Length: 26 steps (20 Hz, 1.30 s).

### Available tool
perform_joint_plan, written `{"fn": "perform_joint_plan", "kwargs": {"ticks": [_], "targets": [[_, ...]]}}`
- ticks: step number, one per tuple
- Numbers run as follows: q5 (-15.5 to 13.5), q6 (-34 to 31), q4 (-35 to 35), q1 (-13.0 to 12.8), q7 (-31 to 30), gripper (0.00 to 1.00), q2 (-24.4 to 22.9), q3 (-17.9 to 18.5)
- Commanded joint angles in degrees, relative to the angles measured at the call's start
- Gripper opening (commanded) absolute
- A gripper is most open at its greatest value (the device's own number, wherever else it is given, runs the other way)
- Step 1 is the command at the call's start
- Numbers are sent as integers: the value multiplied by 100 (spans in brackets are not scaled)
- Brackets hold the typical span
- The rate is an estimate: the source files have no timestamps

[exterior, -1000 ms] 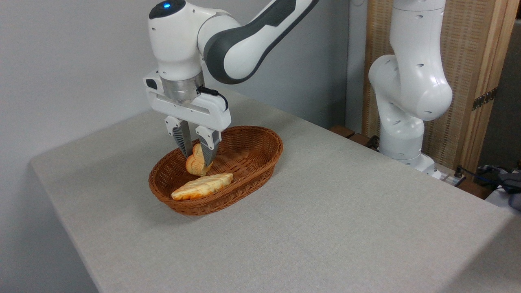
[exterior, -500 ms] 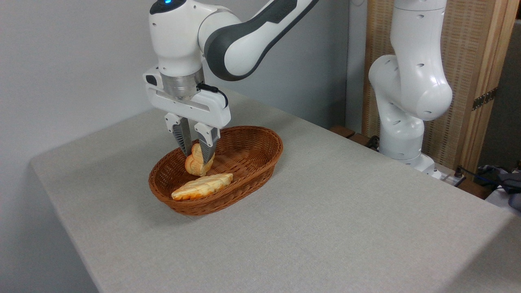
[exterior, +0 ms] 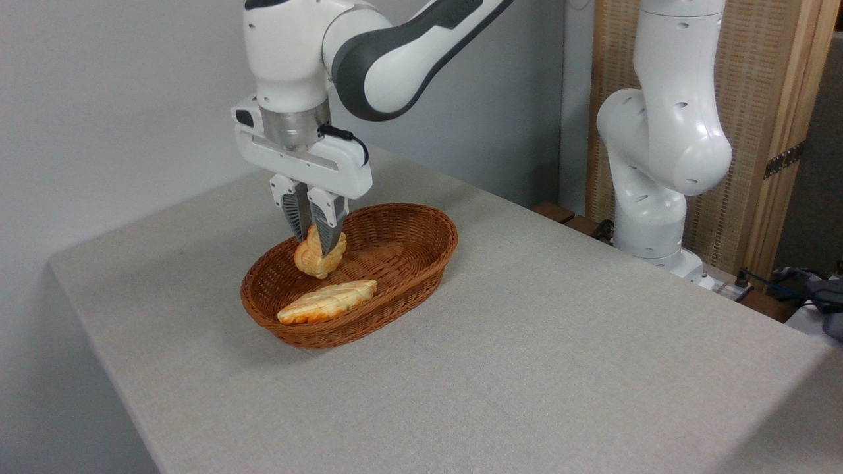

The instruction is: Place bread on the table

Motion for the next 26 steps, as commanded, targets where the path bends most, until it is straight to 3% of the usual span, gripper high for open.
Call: {"fn": "perform_joint_plan", "kwargs": {"ticks": [1, 5, 7, 11, 20, 26], "targets": [[92, 16, 52, -34, -94, 37, -333, 99], [110, 16, 79, 45, -42, 39, -561, 152], [118, 7, 79, 36, 81, 39, -632, 432], [434, 7, 79, 36, 503, 39, -746, 907], [532, -19, 62, 54, 2303, 39, -659, 2076], [602, -28, 26, 54, 3368, 45, -316, 2437]]}}
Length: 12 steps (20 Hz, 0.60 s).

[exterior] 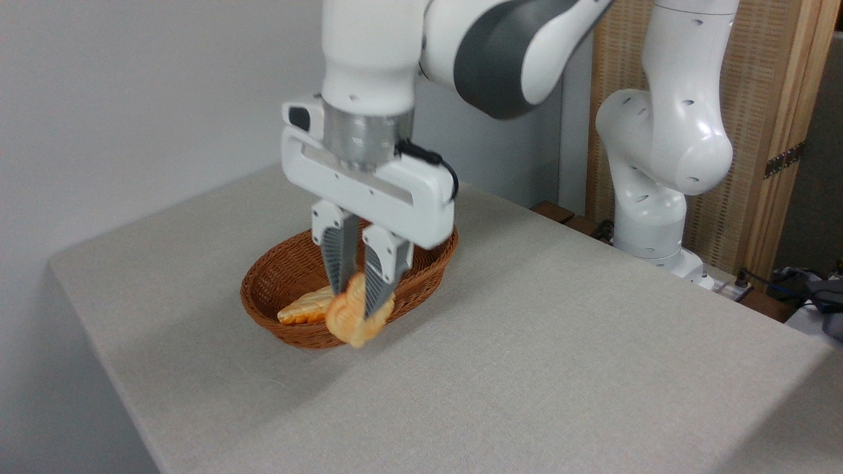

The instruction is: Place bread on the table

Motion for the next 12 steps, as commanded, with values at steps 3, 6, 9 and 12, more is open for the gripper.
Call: {"fn": "perform_joint_plan", "kwargs": {"ticks": [3, 6, 9, 12], "targets": [[332, -7, 8, -65, 1165, 83, 388, 366], [358, 2, -1, -65, 1525, 100, 554, 462], [350, 37, 8, -65, 1614, 100, 626, 471], [350, 64, 25, -74, 1606, 100, 626, 471]]}}
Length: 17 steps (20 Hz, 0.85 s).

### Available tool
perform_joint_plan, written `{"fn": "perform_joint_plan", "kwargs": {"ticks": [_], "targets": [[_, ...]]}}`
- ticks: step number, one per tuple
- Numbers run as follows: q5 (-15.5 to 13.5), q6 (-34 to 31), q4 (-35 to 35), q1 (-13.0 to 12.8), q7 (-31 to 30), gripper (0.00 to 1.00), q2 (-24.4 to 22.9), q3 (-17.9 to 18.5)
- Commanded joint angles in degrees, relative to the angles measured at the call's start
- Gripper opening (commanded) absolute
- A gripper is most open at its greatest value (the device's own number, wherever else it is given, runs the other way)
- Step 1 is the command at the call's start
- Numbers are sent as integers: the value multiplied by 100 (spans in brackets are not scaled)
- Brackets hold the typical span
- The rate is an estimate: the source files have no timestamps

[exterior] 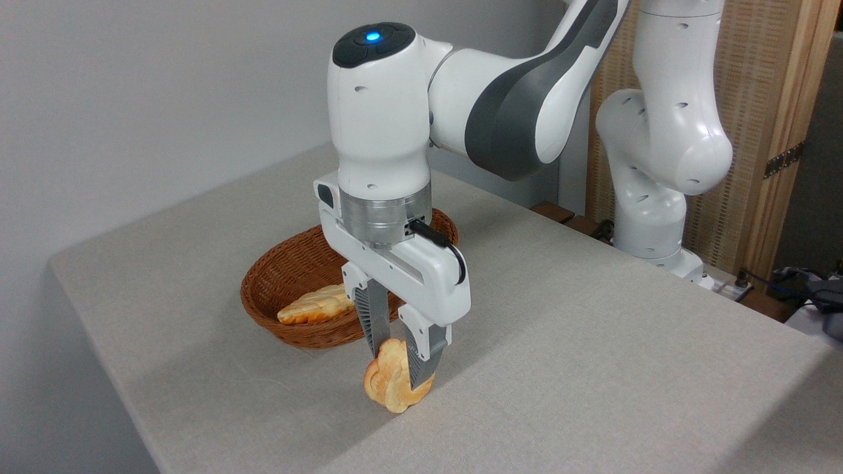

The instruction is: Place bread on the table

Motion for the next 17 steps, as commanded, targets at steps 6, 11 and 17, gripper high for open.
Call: {"fn": "perform_joint_plan", "kwargs": {"ticks": [6, 11, 17], "targets": [[12, 22, 240, -142, -112, 100, -217, 3], [-145, 22, 240, -178, -436, 100, -349, -234], [-102, -13, 389, -187, -1439, 100, -367, -761]]}}
